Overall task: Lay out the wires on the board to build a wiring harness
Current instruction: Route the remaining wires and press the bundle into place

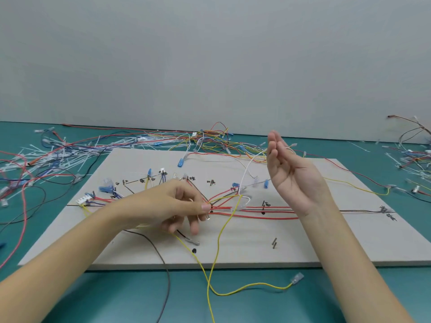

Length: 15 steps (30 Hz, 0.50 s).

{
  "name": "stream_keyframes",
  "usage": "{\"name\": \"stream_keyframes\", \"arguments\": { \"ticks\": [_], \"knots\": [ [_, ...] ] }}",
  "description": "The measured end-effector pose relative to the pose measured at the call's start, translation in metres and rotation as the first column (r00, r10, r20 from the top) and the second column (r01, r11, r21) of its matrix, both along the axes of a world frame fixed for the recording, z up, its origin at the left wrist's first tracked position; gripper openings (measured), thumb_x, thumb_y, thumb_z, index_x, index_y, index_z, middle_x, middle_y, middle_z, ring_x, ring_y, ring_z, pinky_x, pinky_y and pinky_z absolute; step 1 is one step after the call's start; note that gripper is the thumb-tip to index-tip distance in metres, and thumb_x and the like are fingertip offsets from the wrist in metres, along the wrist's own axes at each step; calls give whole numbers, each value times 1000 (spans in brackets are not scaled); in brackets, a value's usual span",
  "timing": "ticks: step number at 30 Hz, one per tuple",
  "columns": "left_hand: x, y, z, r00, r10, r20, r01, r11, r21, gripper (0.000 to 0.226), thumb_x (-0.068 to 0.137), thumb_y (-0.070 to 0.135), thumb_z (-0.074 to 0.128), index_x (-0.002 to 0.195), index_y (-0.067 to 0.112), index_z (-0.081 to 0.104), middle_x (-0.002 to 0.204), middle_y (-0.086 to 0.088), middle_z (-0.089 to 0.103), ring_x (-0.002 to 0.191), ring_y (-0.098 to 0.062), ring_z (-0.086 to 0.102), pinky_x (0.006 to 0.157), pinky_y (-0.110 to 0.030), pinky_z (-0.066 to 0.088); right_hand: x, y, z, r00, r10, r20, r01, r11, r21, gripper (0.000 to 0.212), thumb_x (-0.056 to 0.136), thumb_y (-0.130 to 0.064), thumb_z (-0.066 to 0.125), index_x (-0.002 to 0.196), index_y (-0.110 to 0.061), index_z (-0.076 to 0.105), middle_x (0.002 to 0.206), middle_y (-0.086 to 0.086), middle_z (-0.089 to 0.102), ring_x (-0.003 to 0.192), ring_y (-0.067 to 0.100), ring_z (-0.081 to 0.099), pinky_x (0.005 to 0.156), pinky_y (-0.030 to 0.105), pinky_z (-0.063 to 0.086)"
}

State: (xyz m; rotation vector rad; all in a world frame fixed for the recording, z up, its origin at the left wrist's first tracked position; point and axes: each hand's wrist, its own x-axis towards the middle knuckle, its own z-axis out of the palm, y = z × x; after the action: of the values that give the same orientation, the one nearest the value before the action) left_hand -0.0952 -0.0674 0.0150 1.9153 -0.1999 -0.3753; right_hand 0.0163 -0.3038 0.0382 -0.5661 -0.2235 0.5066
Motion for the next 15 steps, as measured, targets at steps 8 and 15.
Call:
{"name": "stream_keyframes", "arguments": {
  "ticks": [8, 15],
  "knots": [
    [-1, 0, -2, 988, -90, -122, 97, 994, 56, 64, 88, 65, 50, 88, 5, 73, 48, 3, 53, 40, -8, 25, 40, -14, 22, 3, -1, -3, 997, -28, 78, 42, 981, -190, 29, 85, -23, 54, 108, -10, 66, 89, -8, 74, 62, 6, 64, 53, 16, 53],
    [0, 2, 2, 992, -35, -122, 43, 997, 67, 53, 87, 61, 56, 58, 17, 63, 45, 6, 23, 42, -12, 15, 39, -18, 16, 4, -1, -4, 1000, 16, 11, -13, 971, -239, 24, 91, -16, 52, 101, -11, 73, 66, -7, 61, 51, 6, 56, 46, 16, 49]
  ]
}}
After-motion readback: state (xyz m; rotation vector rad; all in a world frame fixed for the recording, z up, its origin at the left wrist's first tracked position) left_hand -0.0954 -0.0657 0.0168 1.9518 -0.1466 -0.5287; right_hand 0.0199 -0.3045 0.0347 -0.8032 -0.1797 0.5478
